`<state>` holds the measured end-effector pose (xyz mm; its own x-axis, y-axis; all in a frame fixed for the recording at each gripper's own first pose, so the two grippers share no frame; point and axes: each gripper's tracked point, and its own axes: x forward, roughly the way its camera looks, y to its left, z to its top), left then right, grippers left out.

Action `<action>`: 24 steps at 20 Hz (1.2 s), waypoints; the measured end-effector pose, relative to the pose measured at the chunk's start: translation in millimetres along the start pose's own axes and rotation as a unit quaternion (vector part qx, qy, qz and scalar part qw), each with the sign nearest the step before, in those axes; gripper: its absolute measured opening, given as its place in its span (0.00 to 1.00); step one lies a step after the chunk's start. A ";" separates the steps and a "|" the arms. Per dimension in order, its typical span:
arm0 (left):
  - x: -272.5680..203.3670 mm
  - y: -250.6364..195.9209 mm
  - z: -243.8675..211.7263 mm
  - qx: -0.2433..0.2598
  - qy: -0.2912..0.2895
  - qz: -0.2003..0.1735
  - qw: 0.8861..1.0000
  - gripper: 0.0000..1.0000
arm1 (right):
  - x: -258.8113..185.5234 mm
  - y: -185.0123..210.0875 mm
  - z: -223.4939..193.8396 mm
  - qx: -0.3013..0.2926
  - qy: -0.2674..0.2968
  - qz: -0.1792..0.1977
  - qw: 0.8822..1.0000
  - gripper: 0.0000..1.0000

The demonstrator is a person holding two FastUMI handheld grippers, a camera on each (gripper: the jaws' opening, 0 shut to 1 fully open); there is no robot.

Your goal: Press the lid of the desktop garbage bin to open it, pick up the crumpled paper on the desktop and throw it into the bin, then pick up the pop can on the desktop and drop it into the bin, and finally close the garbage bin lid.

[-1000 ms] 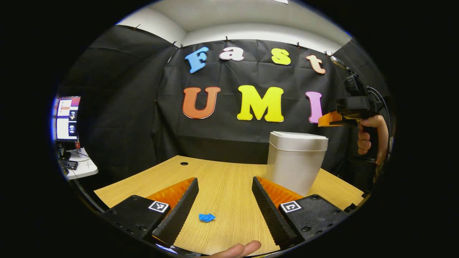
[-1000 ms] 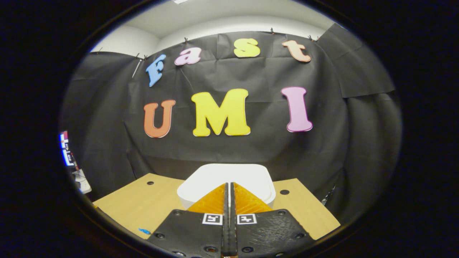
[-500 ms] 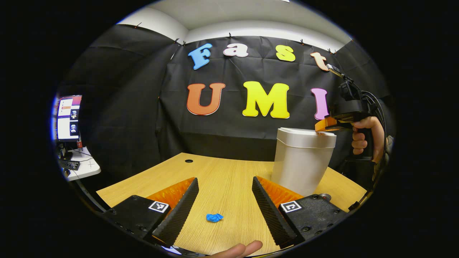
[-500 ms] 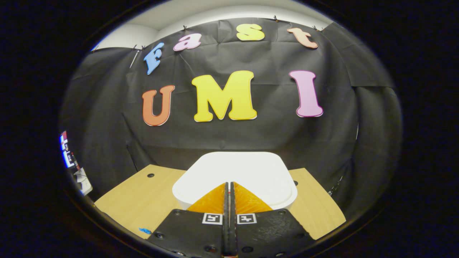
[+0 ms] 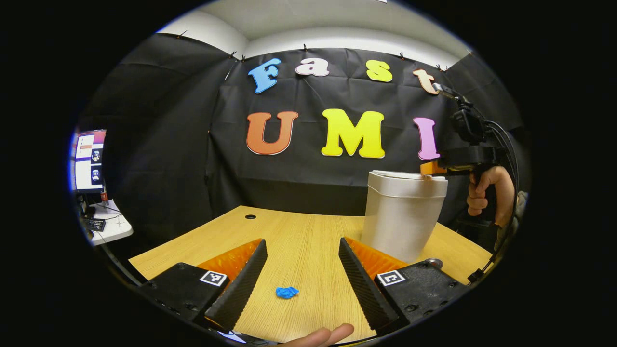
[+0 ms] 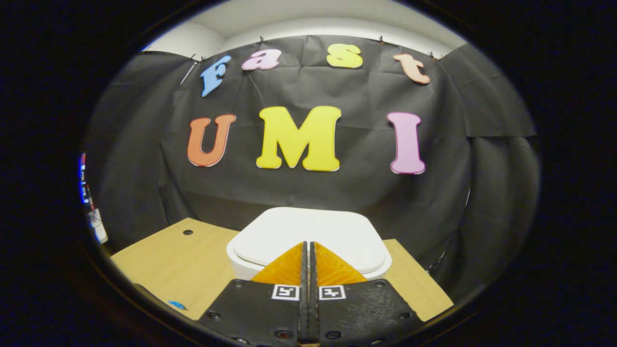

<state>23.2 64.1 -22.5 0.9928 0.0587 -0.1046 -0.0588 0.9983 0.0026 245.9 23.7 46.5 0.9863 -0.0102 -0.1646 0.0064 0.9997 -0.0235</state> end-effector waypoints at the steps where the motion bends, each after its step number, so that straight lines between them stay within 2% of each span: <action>1: -0.7 0.7 0.1 0.000 -0.001 0.001 1.000 0.96 | -9.8 4.9 -6.5 0.018 0.006 0.011 1.000 0.00; 4: 1.0 2.7 -0.1 -0.003 -0.001 0.002 1.000 0.97 | -29.4 7.9 -20.7 0.056 0.004 0.033 0.998 0.00; 7: 3.3 6.2 -2.9 -0.004 0.004 0.007 1.000 0.96 | -31.9 -3.7 -30.5 0.032 -0.003 0.024 0.999 0.00; 9: 3.8 6.1 -4.1 -0.007 0.007 0.007 1.000 0.96 | -35.3 -3.4 -35.3 0.046 0.002 0.036 0.998 0.00; 11: 4.3 4.5 -4.9 -0.008 0.009 0.005 1.000 0.97 | -41.6 -10.1 -38.9 0.043 0.003 0.031 0.999 0.00; 24: 7.6 10.0 -9.0 -0.012 0.015 0.009 1.000 0.96 | -134.0 22.9 -36.4 0.000 -0.050 0.076 0.996 0.00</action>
<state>29.2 74.5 -32.2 0.9879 0.0767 -0.1350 -0.0800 0.9966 -0.0192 107.9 47.2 32.2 0.9875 0.1429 -0.0670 -0.1437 0.9896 -0.0066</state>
